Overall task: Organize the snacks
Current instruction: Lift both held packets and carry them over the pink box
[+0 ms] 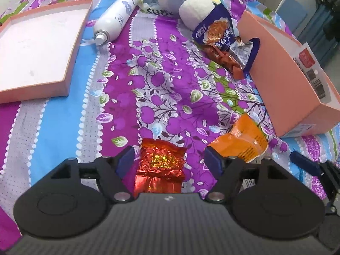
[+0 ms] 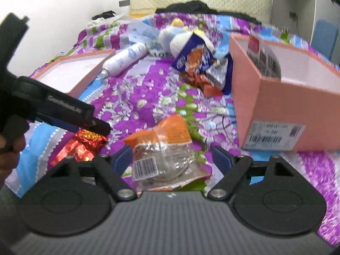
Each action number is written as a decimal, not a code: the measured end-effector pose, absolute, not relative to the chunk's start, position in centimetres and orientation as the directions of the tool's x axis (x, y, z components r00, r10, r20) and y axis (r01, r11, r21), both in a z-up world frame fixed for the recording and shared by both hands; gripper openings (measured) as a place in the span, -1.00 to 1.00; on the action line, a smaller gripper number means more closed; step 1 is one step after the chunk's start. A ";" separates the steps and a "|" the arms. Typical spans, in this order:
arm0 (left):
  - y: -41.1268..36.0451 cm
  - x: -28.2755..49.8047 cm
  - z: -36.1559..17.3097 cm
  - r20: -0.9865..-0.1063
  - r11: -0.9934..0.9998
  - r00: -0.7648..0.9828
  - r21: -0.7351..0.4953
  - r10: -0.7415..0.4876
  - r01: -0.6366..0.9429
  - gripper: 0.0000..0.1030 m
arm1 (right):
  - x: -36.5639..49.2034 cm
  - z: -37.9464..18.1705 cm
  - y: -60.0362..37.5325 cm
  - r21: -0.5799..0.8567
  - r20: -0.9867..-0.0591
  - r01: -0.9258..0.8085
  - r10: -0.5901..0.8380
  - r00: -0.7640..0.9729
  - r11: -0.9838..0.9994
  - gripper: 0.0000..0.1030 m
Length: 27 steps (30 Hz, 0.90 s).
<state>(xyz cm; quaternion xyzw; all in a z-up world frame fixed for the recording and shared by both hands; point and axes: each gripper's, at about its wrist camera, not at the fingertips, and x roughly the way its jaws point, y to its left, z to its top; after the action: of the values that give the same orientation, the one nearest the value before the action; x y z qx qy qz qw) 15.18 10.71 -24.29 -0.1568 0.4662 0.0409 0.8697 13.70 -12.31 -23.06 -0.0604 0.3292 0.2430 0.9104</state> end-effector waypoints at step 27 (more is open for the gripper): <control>8.3 16.4 -25.7 -0.861 0.977 0.506 -0.054 0.058 -0.204 0.11 | 15.1 -25.1 -10.0 -0.053 -0.680 -0.645 0.445 0.582 0.762 0.20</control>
<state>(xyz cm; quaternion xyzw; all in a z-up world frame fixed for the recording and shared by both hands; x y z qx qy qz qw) 16.36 8.30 -25.75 -0.0744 0.4911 0.0758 0.8646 15.09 -10.00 -25.07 -0.1491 0.3350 0.3109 0.8769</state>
